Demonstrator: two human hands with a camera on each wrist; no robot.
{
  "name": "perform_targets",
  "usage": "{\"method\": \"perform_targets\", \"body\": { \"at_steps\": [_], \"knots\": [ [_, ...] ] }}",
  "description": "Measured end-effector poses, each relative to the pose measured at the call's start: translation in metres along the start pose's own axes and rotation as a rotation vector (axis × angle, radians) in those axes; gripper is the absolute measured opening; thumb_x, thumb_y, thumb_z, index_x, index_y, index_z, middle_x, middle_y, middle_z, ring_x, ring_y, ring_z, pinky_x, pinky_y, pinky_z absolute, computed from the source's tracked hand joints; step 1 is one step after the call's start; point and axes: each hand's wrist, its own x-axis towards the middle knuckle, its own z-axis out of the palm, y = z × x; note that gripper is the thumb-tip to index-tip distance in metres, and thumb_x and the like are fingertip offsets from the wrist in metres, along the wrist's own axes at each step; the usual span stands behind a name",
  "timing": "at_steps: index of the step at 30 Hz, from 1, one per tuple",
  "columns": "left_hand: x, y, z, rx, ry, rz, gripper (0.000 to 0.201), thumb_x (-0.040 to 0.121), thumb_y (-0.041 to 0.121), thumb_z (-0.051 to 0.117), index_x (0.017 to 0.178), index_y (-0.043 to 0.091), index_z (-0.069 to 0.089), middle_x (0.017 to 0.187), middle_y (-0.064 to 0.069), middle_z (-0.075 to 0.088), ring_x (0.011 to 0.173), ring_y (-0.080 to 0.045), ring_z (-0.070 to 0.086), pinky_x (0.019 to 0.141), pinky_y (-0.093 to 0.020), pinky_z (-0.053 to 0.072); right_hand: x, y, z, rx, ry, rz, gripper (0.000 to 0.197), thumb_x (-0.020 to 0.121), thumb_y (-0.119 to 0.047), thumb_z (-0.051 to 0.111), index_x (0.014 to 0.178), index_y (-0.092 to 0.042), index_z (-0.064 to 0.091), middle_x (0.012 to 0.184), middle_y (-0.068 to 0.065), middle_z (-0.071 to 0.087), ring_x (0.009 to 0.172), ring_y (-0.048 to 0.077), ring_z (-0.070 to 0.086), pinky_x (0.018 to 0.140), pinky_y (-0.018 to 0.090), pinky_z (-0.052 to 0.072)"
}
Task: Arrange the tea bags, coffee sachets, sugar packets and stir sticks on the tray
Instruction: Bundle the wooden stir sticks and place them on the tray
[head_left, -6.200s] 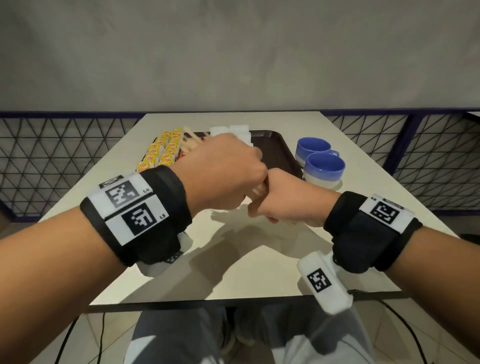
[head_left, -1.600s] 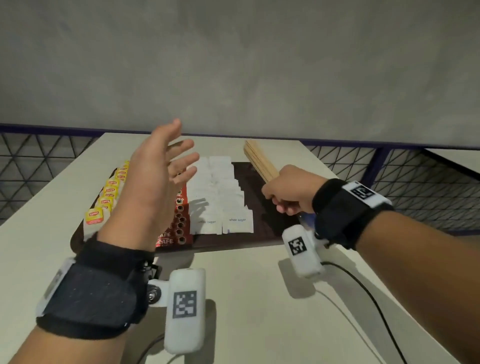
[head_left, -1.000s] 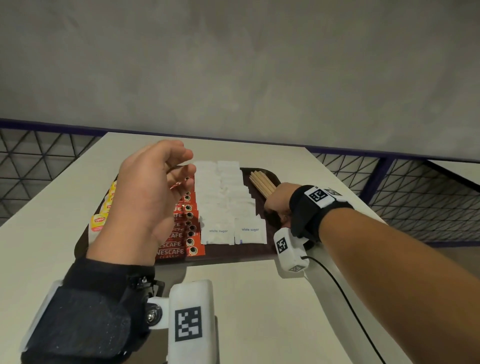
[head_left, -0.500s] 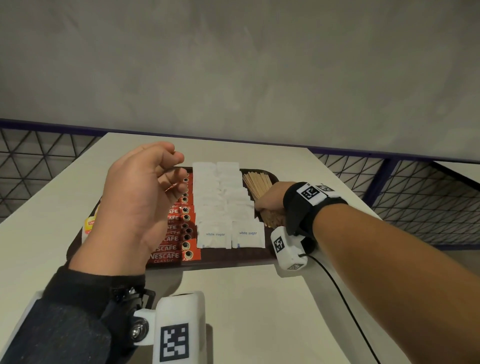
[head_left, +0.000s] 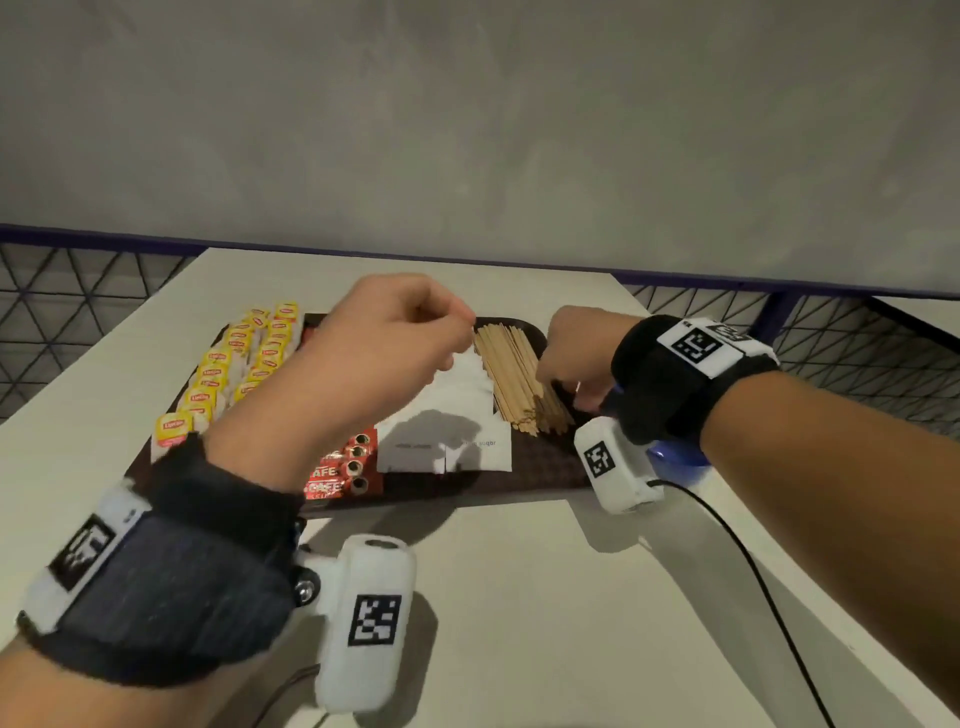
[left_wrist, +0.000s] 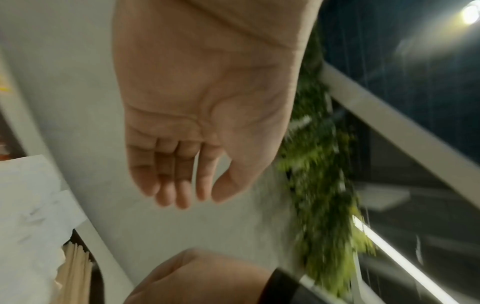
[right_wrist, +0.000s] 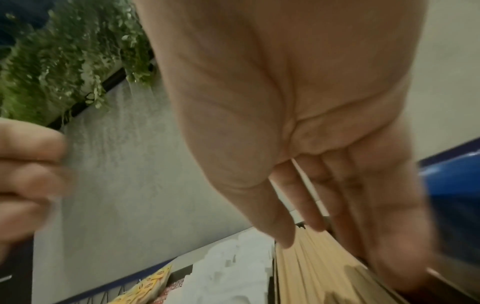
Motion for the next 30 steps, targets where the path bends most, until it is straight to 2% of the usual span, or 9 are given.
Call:
{"method": "perform_targets", "body": {
  "at_steps": [3,5,7,9,11,14,16,22,30],
  "knots": [
    [0.03,0.009,0.035,0.613,-0.281,0.117,0.017,0.093,0.031,0.065,0.108,0.022,0.07,0.107,0.006,0.069,0.093,-0.013,0.064,0.069,-0.026,0.05,-0.017,0.011,0.005,-0.12,-0.092,-0.068,0.019,0.093,-0.019,0.067,0.107,-0.006,0.069,0.096,0.01,0.073,0.089,0.026,0.072,0.081,0.036,0.061],
    [0.047,0.008,0.061,0.893,-0.392,0.183,0.026,0.091,0.03,0.066,0.113,0.015,0.068,0.106,-0.004,0.069,0.094,-0.021,0.065,0.074,-0.033,0.055,-0.029,0.018,0.012,-0.15,-0.094,-0.121,0.022,0.096,-0.016,0.061,0.113,-0.006,0.069,0.102,0.01,0.073,0.095,0.027,0.071,0.085,0.036,0.058],
    [0.057,0.005,0.083,1.06,-0.495,0.196,0.025,0.092,0.03,0.066,0.104,0.008,0.068,0.087,-0.005,0.063,0.084,-0.023,0.062,0.071,-0.033,0.051,-0.042,0.023,0.018,-0.11,-0.085,-0.169,0.022,0.097,-0.011,0.055,0.114,-0.007,0.069,0.1,0.009,0.071,0.093,0.026,0.068,0.082,0.033,0.056],
    [0.065,-0.005,0.099,1.12,-0.542,0.171,0.028,0.091,0.031,0.069,0.081,0.008,0.058,0.073,-0.002,0.052,0.075,-0.021,0.055,0.069,-0.03,0.045,-0.053,0.026,0.024,-0.061,-0.105,-0.212,0.024,0.097,-0.006,0.05,0.109,-0.007,0.07,0.098,0.011,0.071,0.091,0.026,0.067,0.085,0.035,0.058],
    [0.073,-0.016,0.107,1.164,-0.545,0.123,0.028,0.089,0.029,0.071,0.075,0.011,0.056,0.07,-0.003,0.051,0.072,-0.021,0.055,0.066,-0.03,0.046,-0.061,0.03,0.031,-0.058,-0.155,-0.246,0.022,0.096,-0.004,0.048,0.105,-0.005,0.068,0.095,0.011,0.07,0.088,0.026,0.066,0.086,0.036,0.058],
    [0.079,-0.03,0.112,1.204,-0.544,0.086,0.014,0.09,0.023,0.069,0.092,0.01,0.071,0.08,-0.007,0.066,0.078,-0.023,0.066,0.068,-0.03,0.053,-0.065,0.031,0.041,-0.104,-0.155,-0.28,0.012,0.099,-0.004,0.048,0.093,-0.01,0.057,0.074,0.003,0.054,0.066,0.014,0.053,0.073,0.029,0.051],
    [0.081,-0.034,0.116,1.216,-0.542,0.096,0.014,0.091,0.022,0.068,0.097,0.012,0.074,0.084,-0.006,0.07,0.08,-0.023,0.068,0.074,-0.031,0.058,-0.062,0.033,0.045,-0.096,-0.128,-0.278,0.013,0.1,-0.006,0.048,0.09,-0.012,0.052,0.071,0.001,0.049,0.061,0.012,0.048,0.072,0.028,0.047],
    [0.084,-0.028,0.117,1.218,-0.537,0.09,0.02,0.09,0.028,0.068,0.096,0.009,0.074,0.083,-0.008,0.07,0.078,-0.022,0.067,0.074,-0.031,0.058,-0.053,0.036,0.049,-0.041,-0.104,-0.262,0.009,0.101,-0.007,0.049,0.094,-0.013,0.048,0.072,0.0,0.047,0.062,0.011,0.046,0.073,0.026,0.045],
    [0.076,-0.016,0.079,1.161,-0.48,0.076,0.038,0.093,0.031,0.058,0.119,0.006,0.068,0.116,-0.015,0.071,0.105,-0.03,0.067,0.091,-0.042,0.058,-0.039,0.032,0.043,-0.02,-0.087,-0.244,0.01,0.1,-0.007,0.048,0.094,-0.009,0.056,0.075,0.002,0.052,0.069,0.015,0.052,0.066,0.024,0.044]
  ]
}}
